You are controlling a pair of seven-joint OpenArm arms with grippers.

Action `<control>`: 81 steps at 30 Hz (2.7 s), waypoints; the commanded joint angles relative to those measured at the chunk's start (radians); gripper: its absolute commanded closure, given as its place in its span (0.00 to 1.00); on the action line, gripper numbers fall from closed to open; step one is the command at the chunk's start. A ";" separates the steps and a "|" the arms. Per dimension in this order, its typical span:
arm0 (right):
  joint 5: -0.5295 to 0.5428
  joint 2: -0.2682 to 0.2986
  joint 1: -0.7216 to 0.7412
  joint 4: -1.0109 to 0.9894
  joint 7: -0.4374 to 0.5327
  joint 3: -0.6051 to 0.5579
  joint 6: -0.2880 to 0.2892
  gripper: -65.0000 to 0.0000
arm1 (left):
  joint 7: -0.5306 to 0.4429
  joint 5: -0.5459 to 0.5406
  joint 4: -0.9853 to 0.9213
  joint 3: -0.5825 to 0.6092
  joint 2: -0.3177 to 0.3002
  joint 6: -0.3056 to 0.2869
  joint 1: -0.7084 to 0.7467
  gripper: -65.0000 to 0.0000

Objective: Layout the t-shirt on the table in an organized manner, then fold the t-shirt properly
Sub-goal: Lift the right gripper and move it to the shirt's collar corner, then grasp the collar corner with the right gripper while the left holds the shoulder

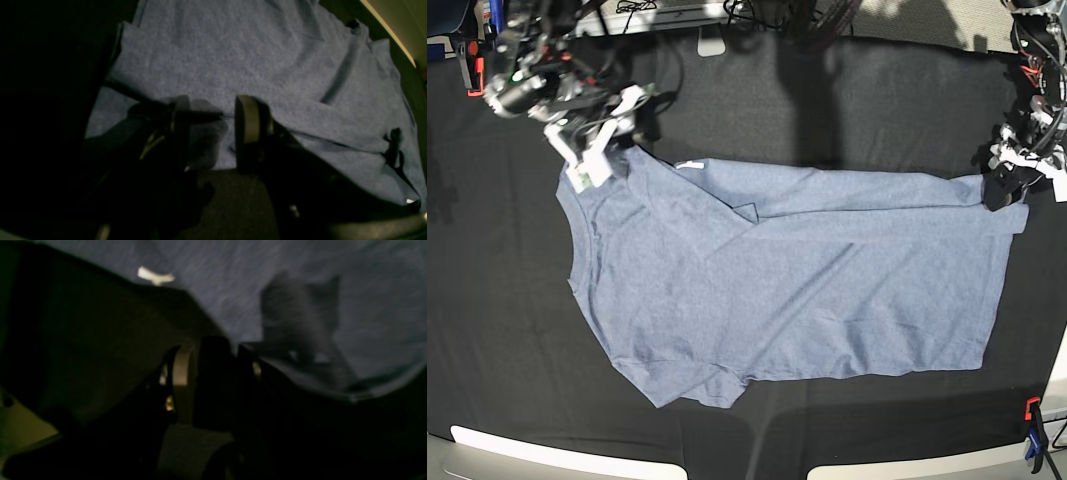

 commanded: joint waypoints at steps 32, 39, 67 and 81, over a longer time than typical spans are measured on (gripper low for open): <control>0.002 0.137 0.169 -0.034 0.113 0.002 0.003 0.68 | -0.024 -0.022 0.015 -0.005 -0.017 -0.013 0.018 0.68; 0.060 0.137 0.169 -0.033 0.102 0.005 0.003 0.68 | -0.018 -0.023 0.016 -0.005 -0.021 -0.013 0.055 0.68; 0.056 0.137 0.169 -0.033 0.099 0.005 0.005 0.68 | -0.137 0.169 0.019 -0.006 -0.023 0.298 -0.009 0.68; 0.056 0.137 0.169 -0.033 0.099 0.005 0.004 0.68 | 0.019 0.124 0.019 -0.124 -0.067 0.158 -0.011 0.68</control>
